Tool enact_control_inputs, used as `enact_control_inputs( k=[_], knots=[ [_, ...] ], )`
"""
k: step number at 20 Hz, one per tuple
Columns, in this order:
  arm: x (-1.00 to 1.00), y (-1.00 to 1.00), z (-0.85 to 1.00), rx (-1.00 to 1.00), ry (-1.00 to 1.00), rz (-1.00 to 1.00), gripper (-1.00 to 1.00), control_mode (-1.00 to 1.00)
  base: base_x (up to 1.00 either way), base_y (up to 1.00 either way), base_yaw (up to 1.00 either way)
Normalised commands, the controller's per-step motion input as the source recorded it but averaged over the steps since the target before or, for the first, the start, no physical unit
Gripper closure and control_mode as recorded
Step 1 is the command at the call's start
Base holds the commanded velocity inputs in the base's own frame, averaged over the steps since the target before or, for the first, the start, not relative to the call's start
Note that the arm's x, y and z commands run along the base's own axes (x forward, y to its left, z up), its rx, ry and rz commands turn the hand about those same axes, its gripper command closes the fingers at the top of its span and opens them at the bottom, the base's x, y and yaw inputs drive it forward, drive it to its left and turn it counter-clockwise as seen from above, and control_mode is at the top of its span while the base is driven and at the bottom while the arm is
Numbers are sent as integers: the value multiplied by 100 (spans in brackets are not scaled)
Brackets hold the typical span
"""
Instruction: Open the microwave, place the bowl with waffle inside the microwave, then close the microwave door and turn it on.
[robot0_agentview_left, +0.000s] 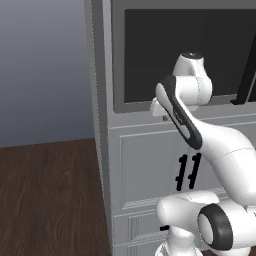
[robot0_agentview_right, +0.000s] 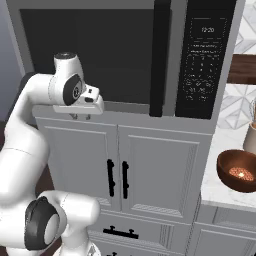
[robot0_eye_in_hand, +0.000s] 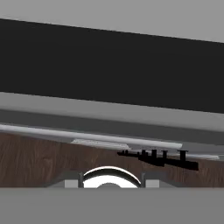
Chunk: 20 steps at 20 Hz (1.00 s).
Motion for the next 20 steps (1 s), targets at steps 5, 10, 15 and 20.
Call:
enact_control_inputs(
  k=[5, 10, 15, 20],
  knots=[
    [-10, 18, 0, -1, 0, 1, -100, -100, 0, 0, 0],
    [-67, -15, 11, 9, -21, -1, -100, -100, 0, 0, 0],
    [-92, -53, 88, 15, -59, 0, -100, -100, 0, 0, 0],
    [-68, -79, 100, 8, -61, 2, -100, -100, 0, 0, 0]
  ],
)
